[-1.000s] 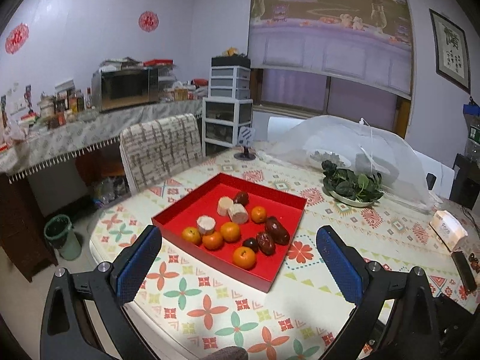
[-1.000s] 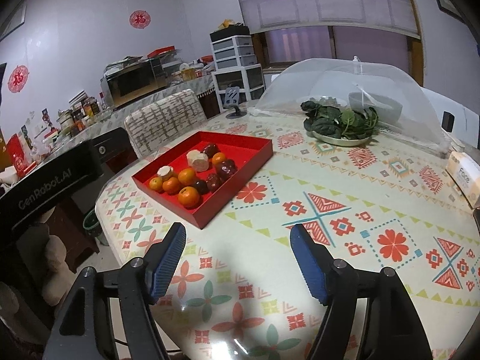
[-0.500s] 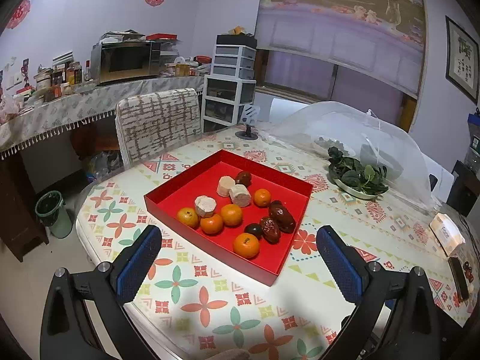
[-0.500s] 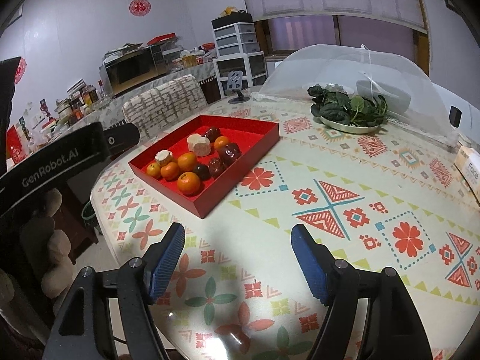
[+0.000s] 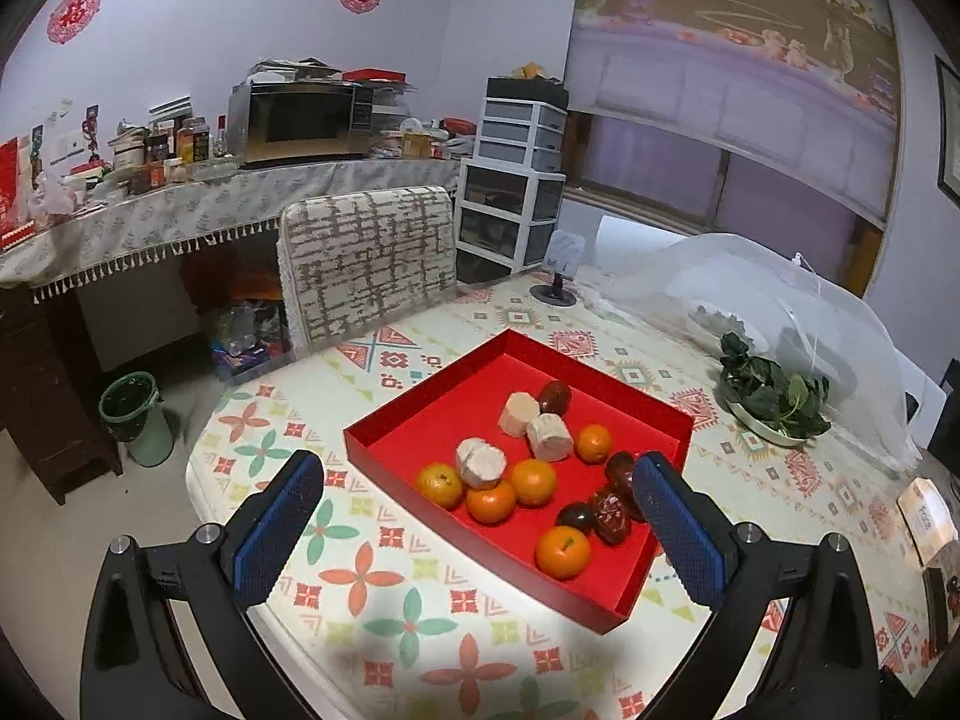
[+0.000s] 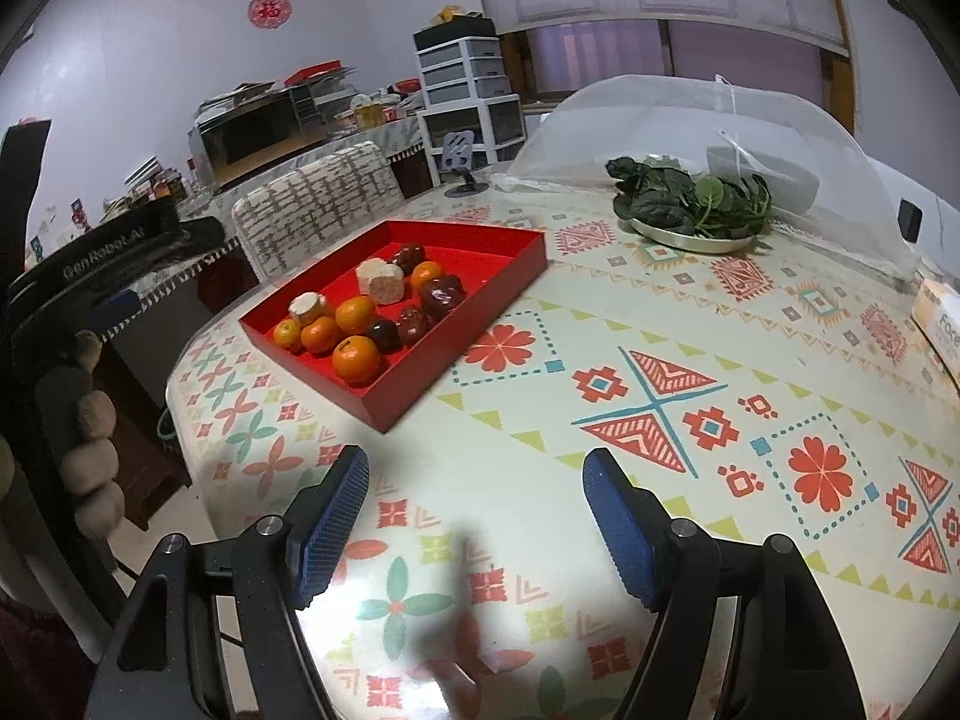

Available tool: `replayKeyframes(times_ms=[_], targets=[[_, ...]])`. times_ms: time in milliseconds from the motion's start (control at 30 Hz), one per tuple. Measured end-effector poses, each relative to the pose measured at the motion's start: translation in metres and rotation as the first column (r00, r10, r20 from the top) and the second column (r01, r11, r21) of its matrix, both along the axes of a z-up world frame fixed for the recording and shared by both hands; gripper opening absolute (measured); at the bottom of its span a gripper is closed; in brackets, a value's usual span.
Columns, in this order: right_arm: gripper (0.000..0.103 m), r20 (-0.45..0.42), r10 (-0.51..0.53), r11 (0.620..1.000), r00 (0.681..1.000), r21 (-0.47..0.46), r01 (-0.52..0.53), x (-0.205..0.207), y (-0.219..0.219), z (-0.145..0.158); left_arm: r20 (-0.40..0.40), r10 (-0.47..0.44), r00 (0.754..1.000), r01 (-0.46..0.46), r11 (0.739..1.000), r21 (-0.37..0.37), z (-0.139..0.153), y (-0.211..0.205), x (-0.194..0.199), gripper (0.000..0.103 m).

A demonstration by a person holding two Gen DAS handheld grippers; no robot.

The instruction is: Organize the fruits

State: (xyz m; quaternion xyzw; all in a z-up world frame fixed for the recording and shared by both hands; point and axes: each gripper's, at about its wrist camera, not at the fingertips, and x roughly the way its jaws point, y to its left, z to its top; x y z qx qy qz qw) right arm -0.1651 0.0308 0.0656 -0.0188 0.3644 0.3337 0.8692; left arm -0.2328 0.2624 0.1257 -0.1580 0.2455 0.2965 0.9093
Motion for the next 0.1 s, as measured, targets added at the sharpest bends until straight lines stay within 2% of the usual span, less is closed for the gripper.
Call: replayKeyframes(times_ms=[100], targets=[[0.079, -0.015, -0.024, 1.0, 1.0, 0.014, 0.024, 0.0076, -0.0077, -0.0009, -0.024, -0.048, 0.999, 0.048, 0.999, 0.0, 0.0016, -0.0098, 0.0118, 0.103]])
